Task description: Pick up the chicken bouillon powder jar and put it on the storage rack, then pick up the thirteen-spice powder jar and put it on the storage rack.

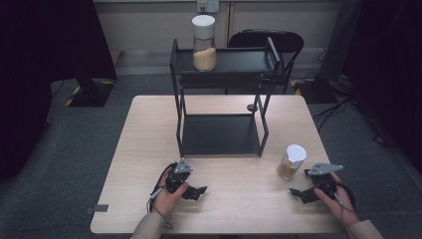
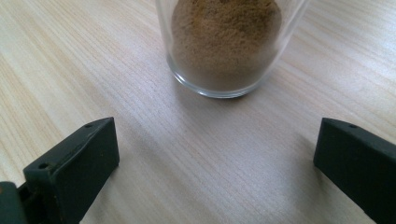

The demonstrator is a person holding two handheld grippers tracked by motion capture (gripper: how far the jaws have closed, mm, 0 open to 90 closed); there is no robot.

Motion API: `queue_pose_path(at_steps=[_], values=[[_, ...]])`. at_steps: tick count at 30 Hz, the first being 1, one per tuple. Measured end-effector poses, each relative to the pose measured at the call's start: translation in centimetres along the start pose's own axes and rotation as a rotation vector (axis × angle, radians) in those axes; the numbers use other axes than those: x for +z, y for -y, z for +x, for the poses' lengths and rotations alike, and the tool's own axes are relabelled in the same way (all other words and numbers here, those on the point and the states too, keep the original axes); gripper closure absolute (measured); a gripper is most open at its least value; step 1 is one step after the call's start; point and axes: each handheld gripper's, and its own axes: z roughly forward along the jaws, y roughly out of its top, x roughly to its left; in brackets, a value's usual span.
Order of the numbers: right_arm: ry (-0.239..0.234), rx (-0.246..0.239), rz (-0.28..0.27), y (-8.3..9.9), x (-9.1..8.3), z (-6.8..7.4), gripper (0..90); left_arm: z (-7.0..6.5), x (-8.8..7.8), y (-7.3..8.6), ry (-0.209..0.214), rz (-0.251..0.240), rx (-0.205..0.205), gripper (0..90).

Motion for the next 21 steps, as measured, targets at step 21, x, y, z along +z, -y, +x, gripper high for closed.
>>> queue_pose_path(at_steps=[21], values=[[0.0, 0.0, 0.0, -0.01, 0.01, -0.02, 0.0, -0.87, 0.14, -0.46, -0.037, 0.037, 0.081, 0.0]])
